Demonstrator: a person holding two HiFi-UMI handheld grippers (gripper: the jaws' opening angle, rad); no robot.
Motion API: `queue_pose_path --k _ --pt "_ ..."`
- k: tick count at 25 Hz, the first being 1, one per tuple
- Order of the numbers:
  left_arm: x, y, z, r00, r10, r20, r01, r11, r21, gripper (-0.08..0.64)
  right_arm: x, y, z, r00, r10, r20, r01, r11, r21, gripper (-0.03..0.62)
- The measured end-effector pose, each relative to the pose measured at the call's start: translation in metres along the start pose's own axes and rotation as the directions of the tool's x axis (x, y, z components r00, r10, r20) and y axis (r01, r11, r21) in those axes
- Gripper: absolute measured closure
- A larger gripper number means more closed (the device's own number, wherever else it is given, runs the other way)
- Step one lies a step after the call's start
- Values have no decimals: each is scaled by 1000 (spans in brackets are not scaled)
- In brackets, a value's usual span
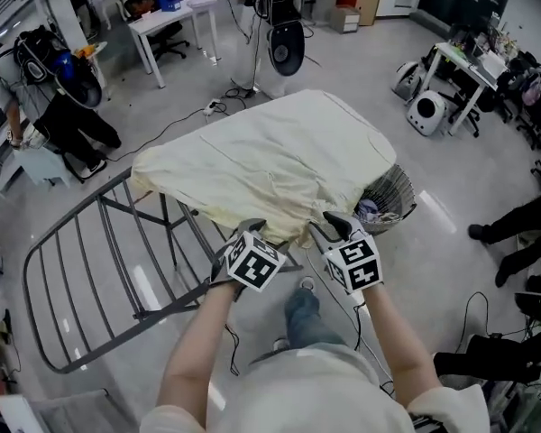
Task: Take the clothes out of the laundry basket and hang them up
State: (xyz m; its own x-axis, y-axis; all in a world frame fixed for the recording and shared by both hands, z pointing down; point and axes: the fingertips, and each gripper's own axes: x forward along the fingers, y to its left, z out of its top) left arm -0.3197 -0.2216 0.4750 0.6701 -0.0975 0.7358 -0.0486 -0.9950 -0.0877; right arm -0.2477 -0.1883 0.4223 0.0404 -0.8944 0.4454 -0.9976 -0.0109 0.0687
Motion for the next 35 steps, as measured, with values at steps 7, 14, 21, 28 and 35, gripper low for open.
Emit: queue_pose_path --k 7,14,21,28,35 --pt "-3 -15 0 999 -33 -40 36 996 87 415 -27 1 -29 999 -32 -31 35 996 77 442" --pt "-22 -16 5 1000 2 17 -4 994 110 532 -54 -10 -36 997 -71 -34 74 991 108 448" --pt "-62 -45 -17 994 -95 -44 98 993 67 532 -76 -4 -46 996 -81 -28 84 989 121 448" --pt "-78 -85 -42 985 -148 -92 154 986 57 531 -88 6 -43 996 -83 -21 85 989 119 448" --pt "-83 -102 -74 965 -225 -132 230 973 22 470 -95 15 -49 996 -83 -9 84 989 120 448"
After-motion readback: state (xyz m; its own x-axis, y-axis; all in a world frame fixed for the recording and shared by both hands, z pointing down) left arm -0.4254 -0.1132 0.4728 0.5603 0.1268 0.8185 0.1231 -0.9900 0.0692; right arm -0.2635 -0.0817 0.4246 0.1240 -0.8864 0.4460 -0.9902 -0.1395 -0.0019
